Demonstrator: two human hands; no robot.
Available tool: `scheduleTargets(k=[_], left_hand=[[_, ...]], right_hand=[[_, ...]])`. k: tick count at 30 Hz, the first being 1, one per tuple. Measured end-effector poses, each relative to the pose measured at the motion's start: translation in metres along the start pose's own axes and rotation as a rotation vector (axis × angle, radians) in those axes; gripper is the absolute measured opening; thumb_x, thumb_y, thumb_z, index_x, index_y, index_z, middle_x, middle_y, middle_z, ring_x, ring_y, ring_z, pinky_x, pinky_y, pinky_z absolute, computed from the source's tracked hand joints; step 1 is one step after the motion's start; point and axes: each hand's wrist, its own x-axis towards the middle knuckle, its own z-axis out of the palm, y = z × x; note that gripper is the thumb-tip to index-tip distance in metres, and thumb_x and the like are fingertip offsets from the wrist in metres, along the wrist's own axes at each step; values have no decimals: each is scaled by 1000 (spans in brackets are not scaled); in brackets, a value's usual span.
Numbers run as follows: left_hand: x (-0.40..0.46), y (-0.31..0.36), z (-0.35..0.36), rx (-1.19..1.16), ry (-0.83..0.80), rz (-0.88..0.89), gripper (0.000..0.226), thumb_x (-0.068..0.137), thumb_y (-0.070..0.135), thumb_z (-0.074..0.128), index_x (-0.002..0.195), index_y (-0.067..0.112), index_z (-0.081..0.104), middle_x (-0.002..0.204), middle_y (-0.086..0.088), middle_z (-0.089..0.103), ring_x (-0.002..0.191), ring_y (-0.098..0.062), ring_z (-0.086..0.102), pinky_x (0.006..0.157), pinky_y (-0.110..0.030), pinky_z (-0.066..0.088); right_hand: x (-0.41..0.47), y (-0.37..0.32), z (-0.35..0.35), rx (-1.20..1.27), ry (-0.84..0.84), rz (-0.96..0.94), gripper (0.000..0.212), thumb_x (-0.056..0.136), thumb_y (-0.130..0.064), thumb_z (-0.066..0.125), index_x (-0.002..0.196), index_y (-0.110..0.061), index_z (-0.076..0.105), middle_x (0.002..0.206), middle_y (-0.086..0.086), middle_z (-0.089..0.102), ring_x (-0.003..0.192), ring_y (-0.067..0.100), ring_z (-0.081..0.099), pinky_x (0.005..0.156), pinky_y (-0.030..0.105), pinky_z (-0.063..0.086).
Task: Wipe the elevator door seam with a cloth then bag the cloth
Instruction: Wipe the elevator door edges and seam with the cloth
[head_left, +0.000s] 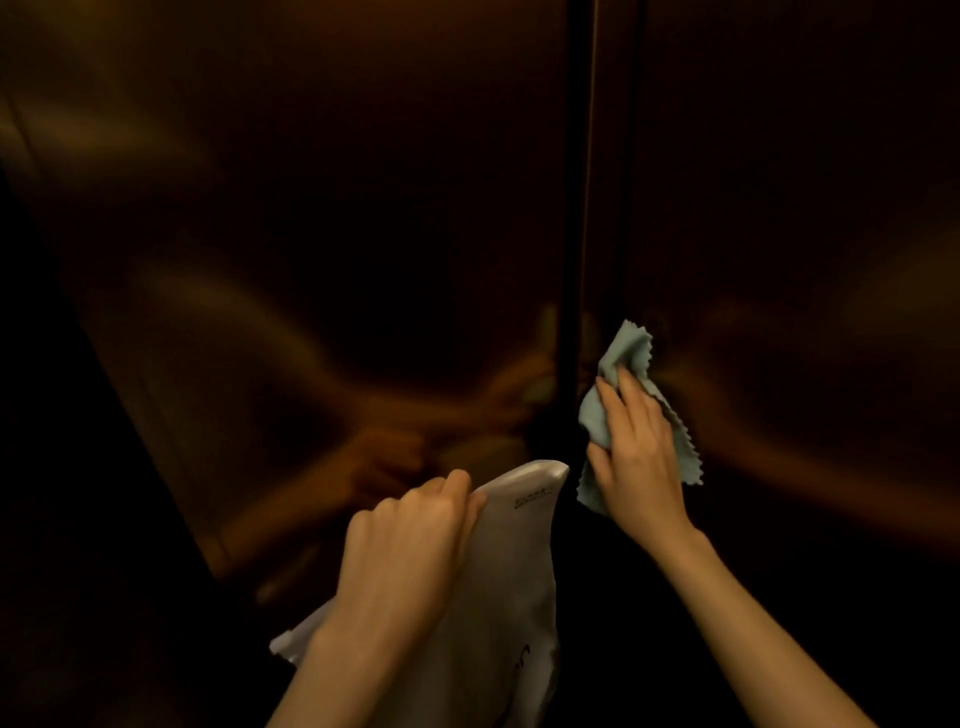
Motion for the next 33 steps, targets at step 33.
scheduleTargets(k=[33], left_hand=[[-91,-16,153,-94,-519,96,26,100,42,23,97,24,41,98,4,61,88,-20,62,73,-34,47]], right_hand=[[-184,27,112,93,-318,352,57,83,3,60,137,-1,42,145,18,37,134,34,35,109,43,29]])
